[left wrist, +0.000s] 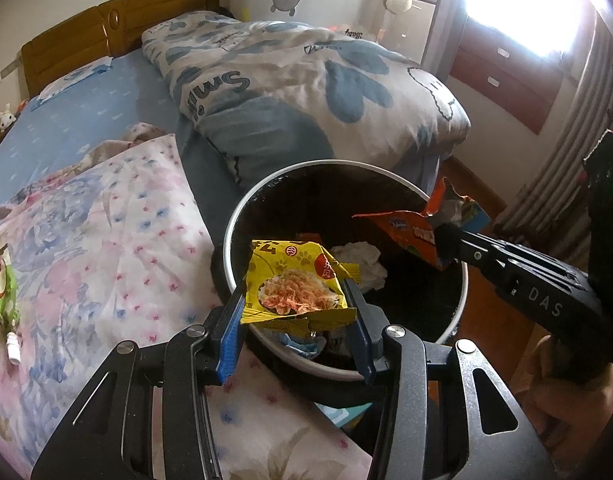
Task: Collect trash
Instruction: 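Open both tools to drop the yellow packet and red bag into the bin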
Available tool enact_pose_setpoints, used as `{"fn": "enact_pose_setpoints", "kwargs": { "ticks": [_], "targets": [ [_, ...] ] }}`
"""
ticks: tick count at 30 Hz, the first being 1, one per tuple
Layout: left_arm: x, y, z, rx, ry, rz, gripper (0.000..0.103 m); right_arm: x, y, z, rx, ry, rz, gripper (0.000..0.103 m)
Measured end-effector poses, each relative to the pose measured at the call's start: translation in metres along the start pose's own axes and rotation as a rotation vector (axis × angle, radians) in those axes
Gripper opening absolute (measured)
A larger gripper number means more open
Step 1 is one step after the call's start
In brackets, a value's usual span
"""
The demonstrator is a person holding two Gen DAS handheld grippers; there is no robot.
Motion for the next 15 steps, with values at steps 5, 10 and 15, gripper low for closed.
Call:
{"fn": "enact_pose_setpoints", "kwargs": {
  "ticks": [5,10,15],
  "targets": [
    [0.0040,-0.0054,0.0017,0.013,0.007,-0.005,0.045,-0.0023,-0.0080,0.0028,0.017,-0.003,-0.006,0.013],
    [0.0080,-0.0085,0.0040,0.019,0.016,-0.010,0.061,-0.0021,-0.0093,0.0038,0.022,-0.009,-0.007,0.017],
    [0.0089,-0.0047,0.0005,0.011,0.013,-0.006,0.066,-0.0019,-0.0040,0.0051,-0.001,-0.017,-0.005,0.039]
  ]
}}
Point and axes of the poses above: each gripper's, at about its wrist camera, not at the fingertips, and y roughly against the way its jaws point, x to its left, z to its top, the point moved 4 cm from there along -y, roughly the way its jaws point, and after that the axes turned 7 degrees about -y, right-handed, at the moved point
